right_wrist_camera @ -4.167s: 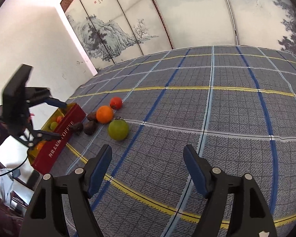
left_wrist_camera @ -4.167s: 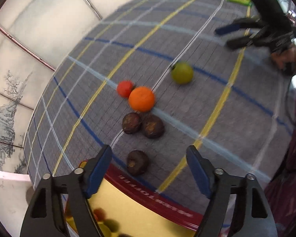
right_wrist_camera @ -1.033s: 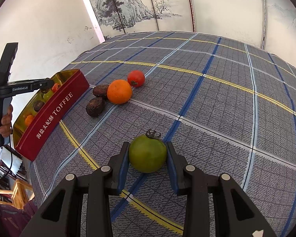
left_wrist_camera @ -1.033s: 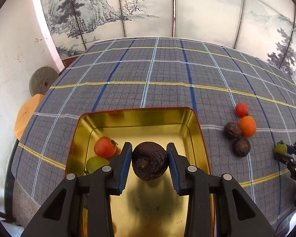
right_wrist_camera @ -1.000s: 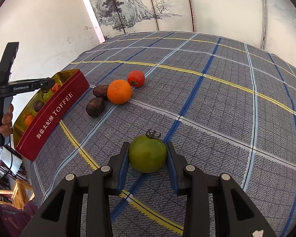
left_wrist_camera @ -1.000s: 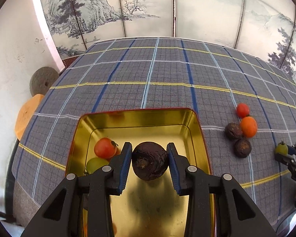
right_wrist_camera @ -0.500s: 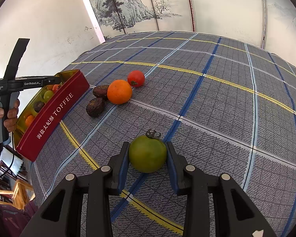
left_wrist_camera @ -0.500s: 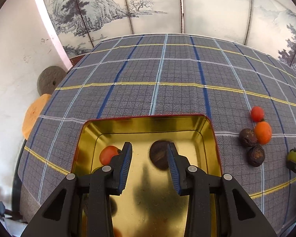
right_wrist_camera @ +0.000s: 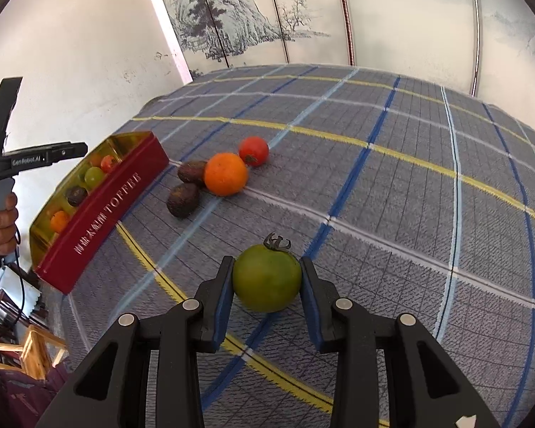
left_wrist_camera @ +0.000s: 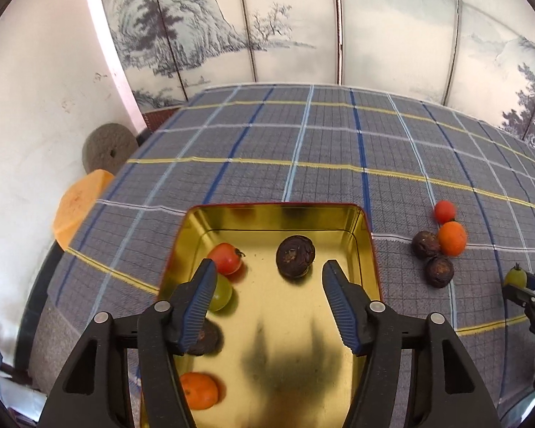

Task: Organize fruits
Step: 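Open the left tool to drop the brown fruit into the tin, then carry the green fruit into the tin and open the right tool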

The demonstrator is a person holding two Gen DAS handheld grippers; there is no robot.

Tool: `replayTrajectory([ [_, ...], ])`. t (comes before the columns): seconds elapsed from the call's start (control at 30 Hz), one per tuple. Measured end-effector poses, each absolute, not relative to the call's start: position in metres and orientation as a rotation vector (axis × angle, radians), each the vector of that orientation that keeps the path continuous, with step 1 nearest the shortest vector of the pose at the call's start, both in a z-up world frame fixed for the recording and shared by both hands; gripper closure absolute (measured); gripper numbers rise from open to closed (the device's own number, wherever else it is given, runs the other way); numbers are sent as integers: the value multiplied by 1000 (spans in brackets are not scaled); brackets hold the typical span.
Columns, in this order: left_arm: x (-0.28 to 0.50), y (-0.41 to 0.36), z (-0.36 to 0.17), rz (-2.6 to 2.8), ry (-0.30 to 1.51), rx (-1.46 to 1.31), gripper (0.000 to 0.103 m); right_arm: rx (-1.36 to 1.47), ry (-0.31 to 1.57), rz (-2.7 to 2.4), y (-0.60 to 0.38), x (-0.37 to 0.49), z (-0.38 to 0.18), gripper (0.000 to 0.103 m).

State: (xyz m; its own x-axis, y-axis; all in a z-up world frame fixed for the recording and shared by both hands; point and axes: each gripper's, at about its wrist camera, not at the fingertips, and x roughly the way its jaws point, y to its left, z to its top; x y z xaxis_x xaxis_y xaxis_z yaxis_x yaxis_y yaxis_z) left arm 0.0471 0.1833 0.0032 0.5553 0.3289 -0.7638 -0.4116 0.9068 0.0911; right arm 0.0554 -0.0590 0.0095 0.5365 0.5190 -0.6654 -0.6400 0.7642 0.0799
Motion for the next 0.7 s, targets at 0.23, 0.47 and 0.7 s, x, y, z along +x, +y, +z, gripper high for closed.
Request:
replayTrajectory([
  [0.23,23,175,16,443,827,-112,40,-193,668,771,-32,28,41,70],
  [0.47,-15,191,20,509,785,-135,40,-229,616,904,17,-3,71,70],
  [0.7,-52,207,16,590,791,-78,40,-269,618,1036,75,-21,77,70],
])
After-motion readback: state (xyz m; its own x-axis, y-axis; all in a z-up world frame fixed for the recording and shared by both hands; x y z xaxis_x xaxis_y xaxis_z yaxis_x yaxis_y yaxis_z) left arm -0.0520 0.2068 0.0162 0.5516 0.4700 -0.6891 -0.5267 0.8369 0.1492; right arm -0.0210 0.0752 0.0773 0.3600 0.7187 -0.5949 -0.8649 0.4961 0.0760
